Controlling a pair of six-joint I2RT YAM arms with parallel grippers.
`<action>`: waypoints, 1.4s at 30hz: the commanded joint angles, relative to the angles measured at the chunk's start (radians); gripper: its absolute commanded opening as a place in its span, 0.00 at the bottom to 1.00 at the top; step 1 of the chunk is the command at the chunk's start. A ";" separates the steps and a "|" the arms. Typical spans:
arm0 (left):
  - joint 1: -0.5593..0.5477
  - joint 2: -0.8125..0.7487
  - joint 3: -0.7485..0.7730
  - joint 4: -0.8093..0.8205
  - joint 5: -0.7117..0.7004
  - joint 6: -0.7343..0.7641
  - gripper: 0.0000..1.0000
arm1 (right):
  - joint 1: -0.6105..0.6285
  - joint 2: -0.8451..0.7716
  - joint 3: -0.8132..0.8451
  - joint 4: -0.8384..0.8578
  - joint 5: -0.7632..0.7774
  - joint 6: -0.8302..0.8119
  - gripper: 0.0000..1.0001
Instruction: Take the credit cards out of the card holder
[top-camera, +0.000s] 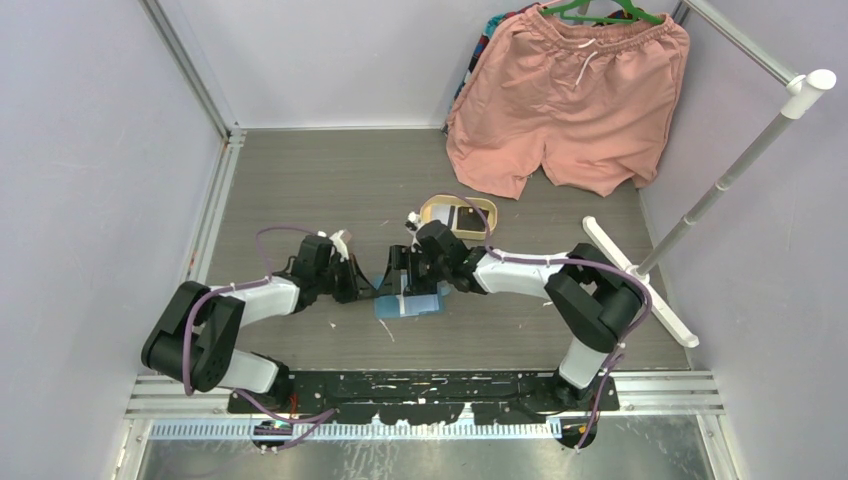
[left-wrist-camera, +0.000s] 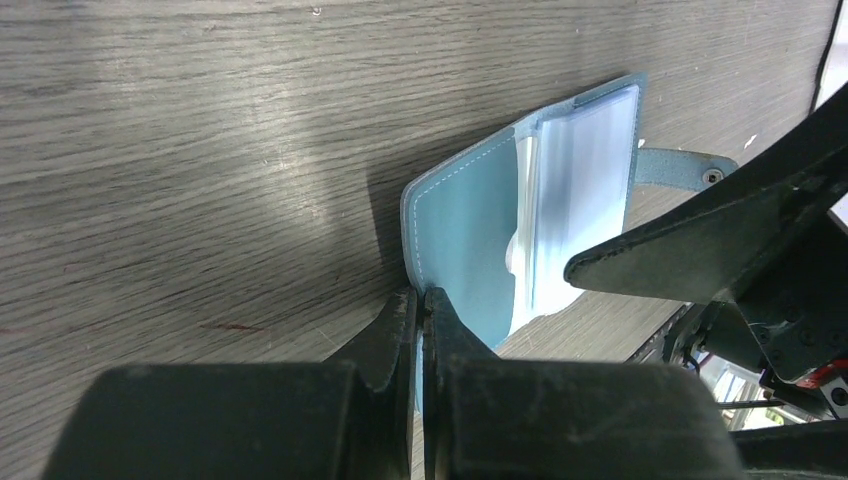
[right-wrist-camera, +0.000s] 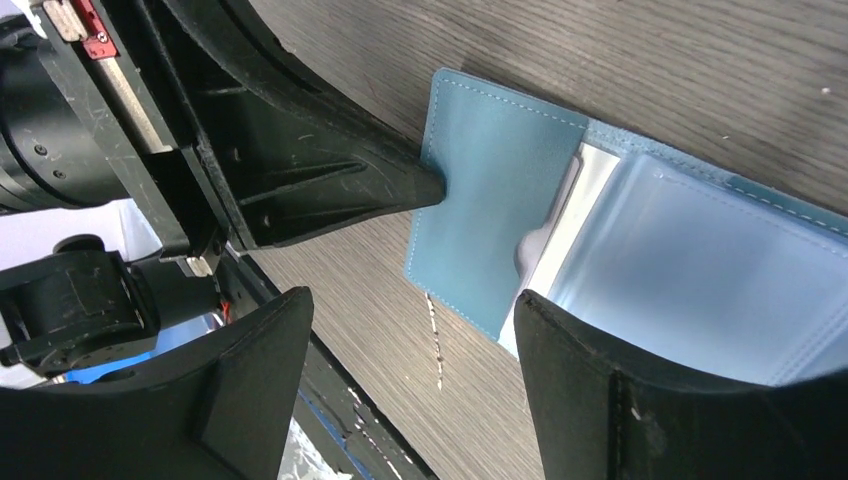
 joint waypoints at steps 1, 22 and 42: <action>-0.004 0.023 -0.039 -0.005 -0.071 0.027 0.00 | -0.004 0.013 -0.016 0.130 -0.015 0.053 0.78; -0.091 0.027 -0.047 -0.059 -0.223 0.009 0.00 | -0.038 0.105 -0.138 0.361 0.003 0.122 0.75; -0.096 0.031 -0.045 -0.070 -0.237 -0.007 0.00 | -0.093 0.181 -0.276 0.835 -0.194 0.251 0.44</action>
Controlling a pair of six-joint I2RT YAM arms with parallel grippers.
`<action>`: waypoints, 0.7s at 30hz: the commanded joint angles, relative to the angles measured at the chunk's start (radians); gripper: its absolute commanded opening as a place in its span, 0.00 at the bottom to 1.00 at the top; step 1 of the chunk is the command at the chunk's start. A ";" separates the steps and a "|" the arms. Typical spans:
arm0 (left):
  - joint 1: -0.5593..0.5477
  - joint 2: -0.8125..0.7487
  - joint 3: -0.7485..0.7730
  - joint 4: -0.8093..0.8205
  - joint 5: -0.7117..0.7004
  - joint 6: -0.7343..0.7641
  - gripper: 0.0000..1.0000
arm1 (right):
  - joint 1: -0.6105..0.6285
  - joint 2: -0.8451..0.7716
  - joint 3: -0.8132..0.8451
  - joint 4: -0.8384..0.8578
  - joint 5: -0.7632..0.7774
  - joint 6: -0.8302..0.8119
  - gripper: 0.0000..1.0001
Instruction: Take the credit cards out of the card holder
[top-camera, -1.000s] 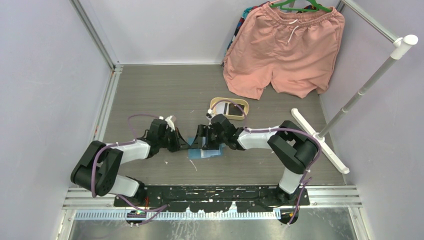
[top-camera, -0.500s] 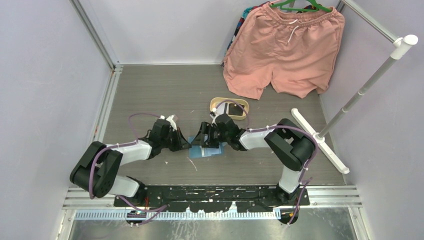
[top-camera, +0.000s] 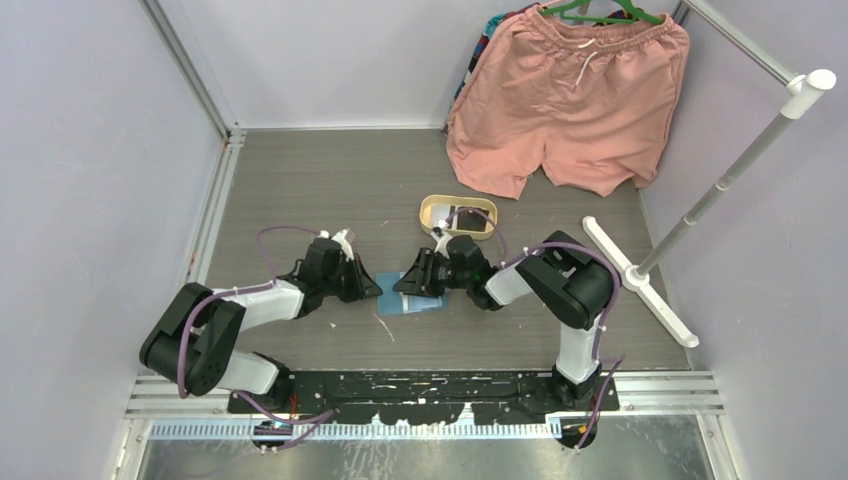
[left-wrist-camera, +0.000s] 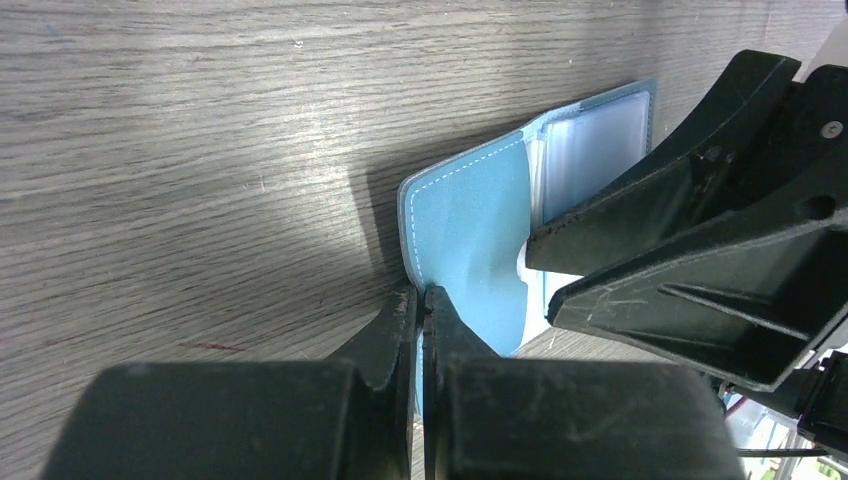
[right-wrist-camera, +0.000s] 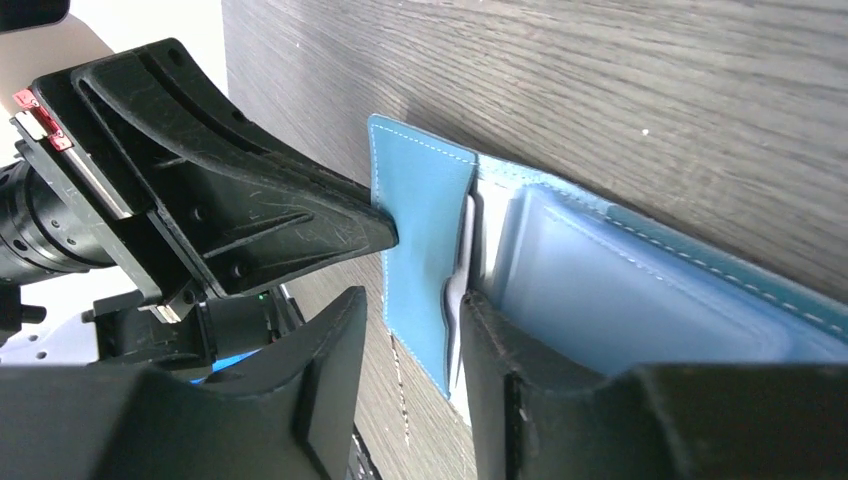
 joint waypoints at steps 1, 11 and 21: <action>-0.011 0.040 -0.029 -0.136 -0.097 0.032 0.00 | 0.014 0.023 -0.004 0.161 -0.063 0.039 0.43; -0.011 0.042 -0.030 -0.132 -0.091 0.030 0.00 | -0.005 0.037 -0.053 0.314 -0.082 0.083 0.10; -0.011 0.035 -0.036 -0.130 -0.090 0.024 0.00 | -0.012 0.057 -0.065 0.387 -0.099 0.113 0.01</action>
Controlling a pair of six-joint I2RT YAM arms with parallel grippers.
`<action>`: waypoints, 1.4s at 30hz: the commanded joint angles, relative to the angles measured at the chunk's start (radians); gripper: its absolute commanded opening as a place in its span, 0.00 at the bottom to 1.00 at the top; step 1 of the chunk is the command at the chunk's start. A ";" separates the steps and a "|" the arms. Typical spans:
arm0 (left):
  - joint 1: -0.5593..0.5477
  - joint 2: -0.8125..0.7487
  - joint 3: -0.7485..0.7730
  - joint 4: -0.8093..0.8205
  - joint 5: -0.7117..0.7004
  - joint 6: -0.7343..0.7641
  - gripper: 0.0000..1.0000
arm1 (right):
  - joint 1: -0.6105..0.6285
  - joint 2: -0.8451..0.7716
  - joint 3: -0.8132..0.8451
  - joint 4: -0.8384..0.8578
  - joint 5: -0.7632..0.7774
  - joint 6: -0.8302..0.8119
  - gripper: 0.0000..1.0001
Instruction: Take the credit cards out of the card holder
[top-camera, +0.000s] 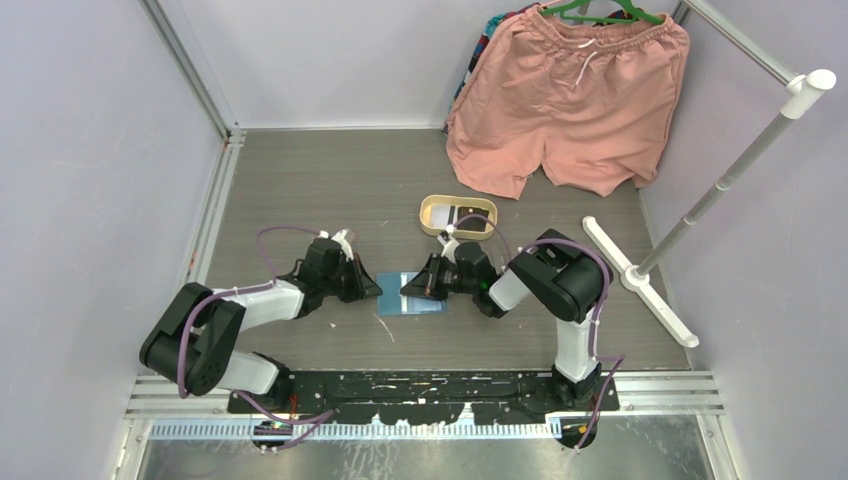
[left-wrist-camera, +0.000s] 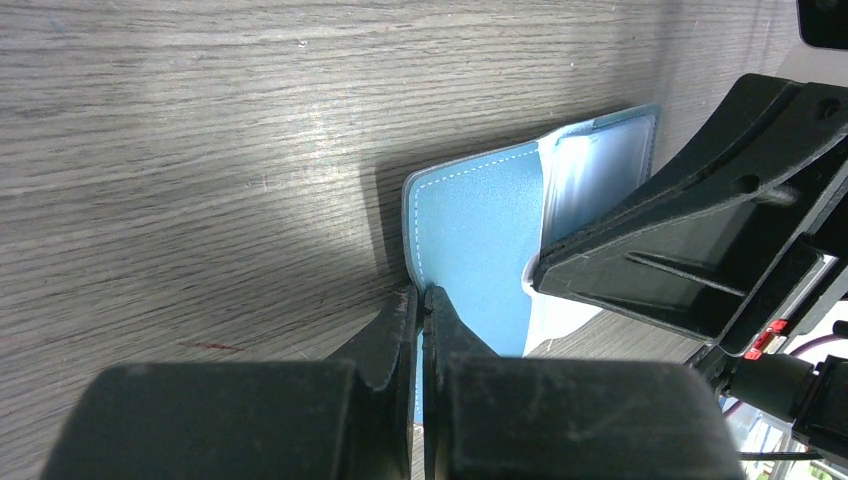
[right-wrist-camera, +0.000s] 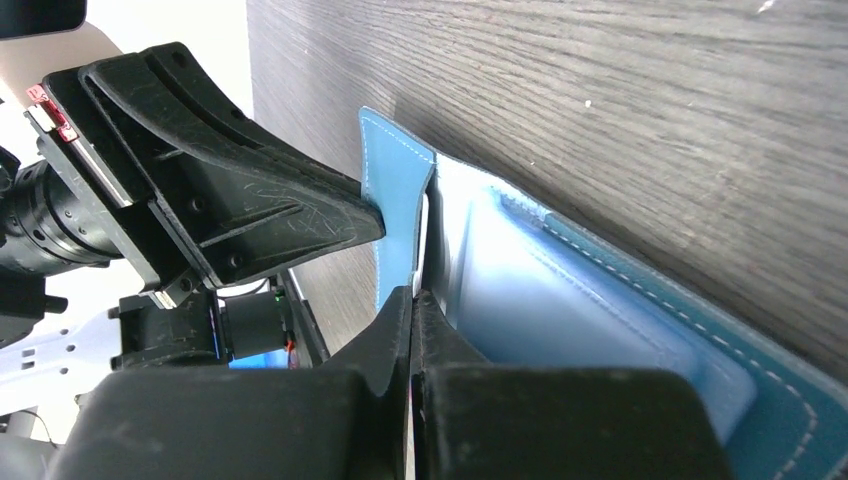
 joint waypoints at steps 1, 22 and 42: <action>-0.011 0.035 -0.037 -0.131 -0.085 0.038 0.00 | 0.012 -0.009 0.011 0.181 -0.077 0.036 0.01; -0.011 0.031 -0.037 -0.137 -0.092 0.038 0.00 | -0.073 -0.130 0.021 -0.201 -0.085 -0.124 0.35; -0.018 0.043 -0.029 -0.154 -0.120 0.031 0.00 | 0.010 -0.113 0.119 -0.414 0.017 -0.170 0.35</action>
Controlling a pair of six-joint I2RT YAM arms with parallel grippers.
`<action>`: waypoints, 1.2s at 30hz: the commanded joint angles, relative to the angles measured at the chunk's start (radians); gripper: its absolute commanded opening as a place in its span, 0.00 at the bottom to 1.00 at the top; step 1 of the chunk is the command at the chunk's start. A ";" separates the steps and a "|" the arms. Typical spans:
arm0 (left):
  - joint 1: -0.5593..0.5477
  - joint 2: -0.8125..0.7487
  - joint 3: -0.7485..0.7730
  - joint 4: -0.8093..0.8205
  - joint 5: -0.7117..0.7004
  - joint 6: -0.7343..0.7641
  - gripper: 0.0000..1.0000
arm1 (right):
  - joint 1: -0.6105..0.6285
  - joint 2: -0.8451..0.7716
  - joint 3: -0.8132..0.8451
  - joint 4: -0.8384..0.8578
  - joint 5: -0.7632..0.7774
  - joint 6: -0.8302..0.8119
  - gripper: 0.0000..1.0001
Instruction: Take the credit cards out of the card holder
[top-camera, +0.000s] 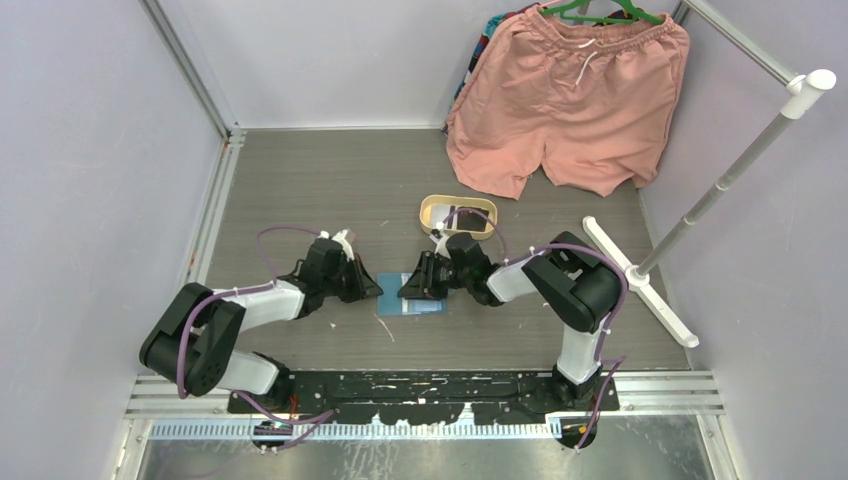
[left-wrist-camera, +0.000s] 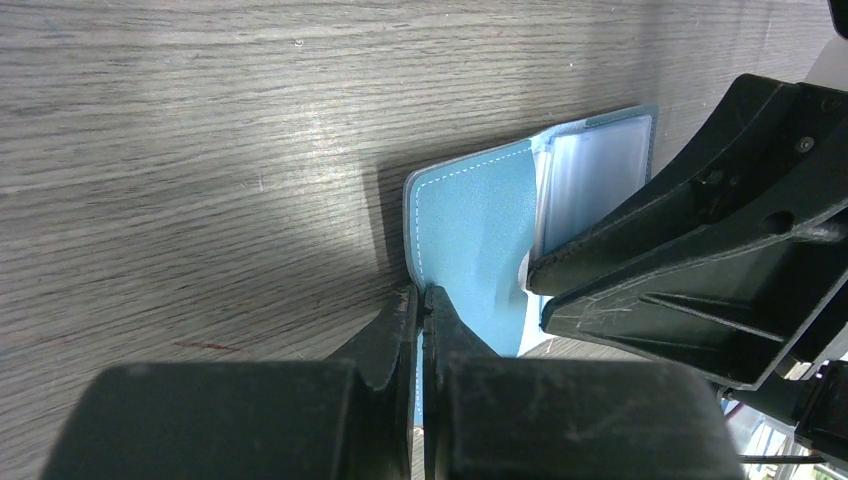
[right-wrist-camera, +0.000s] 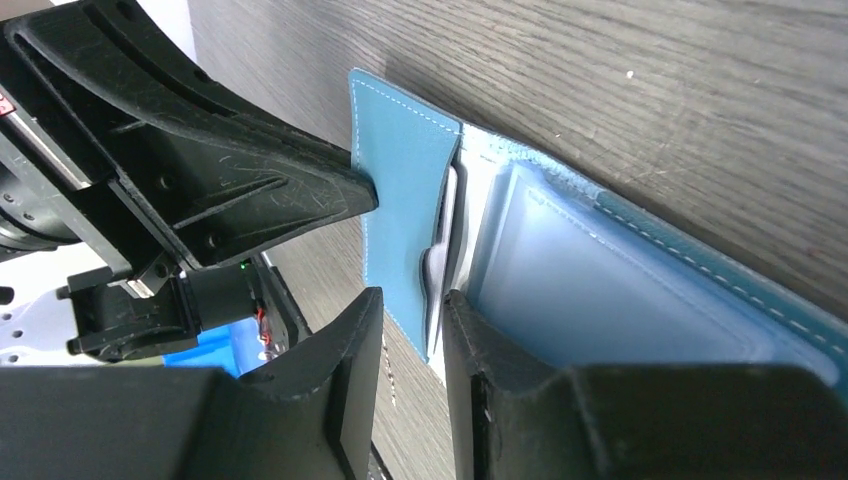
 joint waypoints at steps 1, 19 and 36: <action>-0.011 0.046 -0.029 -0.154 -0.106 0.034 0.00 | 0.013 -0.026 0.038 -0.105 0.076 -0.040 0.34; -0.018 0.041 -0.035 -0.154 -0.117 0.023 0.00 | 0.045 -0.024 0.025 -0.129 0.297 0.018 0.29; -0.020 0.044 -0.067 -0.096 -0.109 -0.014 0.00 | 0.034 0.094 -0.063 0.411 0.042 0.172 0.31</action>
